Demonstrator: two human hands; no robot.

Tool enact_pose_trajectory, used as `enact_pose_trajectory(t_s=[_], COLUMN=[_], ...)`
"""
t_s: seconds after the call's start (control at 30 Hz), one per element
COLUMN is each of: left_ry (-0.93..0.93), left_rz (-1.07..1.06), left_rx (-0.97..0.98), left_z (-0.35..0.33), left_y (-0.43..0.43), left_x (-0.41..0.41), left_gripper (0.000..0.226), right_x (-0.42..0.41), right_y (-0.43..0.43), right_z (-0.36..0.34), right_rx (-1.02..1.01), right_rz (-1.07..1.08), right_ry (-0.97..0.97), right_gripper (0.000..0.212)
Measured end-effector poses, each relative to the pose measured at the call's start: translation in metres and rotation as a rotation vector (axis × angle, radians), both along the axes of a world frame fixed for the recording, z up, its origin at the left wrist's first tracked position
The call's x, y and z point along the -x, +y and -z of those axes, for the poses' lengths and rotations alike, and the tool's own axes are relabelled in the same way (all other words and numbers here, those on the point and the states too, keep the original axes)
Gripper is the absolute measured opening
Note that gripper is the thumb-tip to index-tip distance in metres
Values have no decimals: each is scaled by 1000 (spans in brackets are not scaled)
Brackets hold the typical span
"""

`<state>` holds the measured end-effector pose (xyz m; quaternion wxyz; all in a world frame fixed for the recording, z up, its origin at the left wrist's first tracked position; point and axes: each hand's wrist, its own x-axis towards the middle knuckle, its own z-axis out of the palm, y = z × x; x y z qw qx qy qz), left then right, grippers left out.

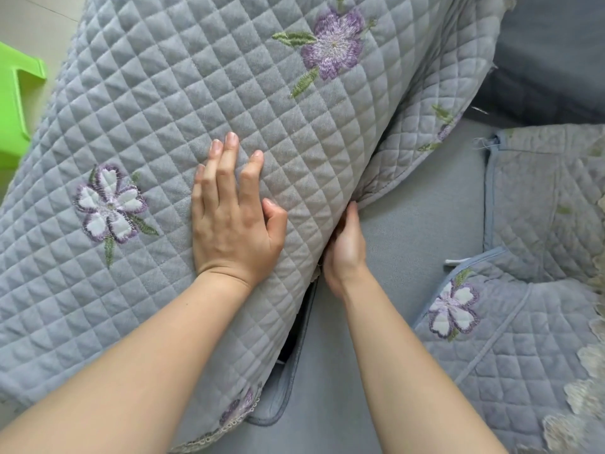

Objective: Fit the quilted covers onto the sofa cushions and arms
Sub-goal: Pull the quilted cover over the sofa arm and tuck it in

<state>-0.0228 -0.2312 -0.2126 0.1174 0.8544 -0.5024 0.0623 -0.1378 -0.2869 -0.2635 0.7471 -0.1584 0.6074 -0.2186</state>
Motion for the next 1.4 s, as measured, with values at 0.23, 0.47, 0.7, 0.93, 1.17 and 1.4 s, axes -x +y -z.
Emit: enact_pose_trajectory(t_s=[0.23,0.47,0.7,0.93,1.17,1.4], left_ry=[44,4,93,141,36,14], left_rz=[-6,4,-32,-13,9,25], left_rx=[-13,22,-13,43,23,39], left_z=[-9,4,-10,-23,-12,-9], left_y=[-1,1,-4,-89,-92,-95], left_x=[2,1,-2,-38,-33,-33], left_gripper=[55,54,45,34,44,44], right_x=[4,-8,9,17,4,-10], right_y=[-9,6,8,-35,-48,-79], right_z=[-3,21,-2,-19,-6,8], right_rx=[-66,-81,-106,171,139,79], right_rz=[-89,34,-119,-65,-173,-116], right_ry=[-34,-186,-109,-123,-143,-153], right_gripper=[67,71,53,49,63,63])
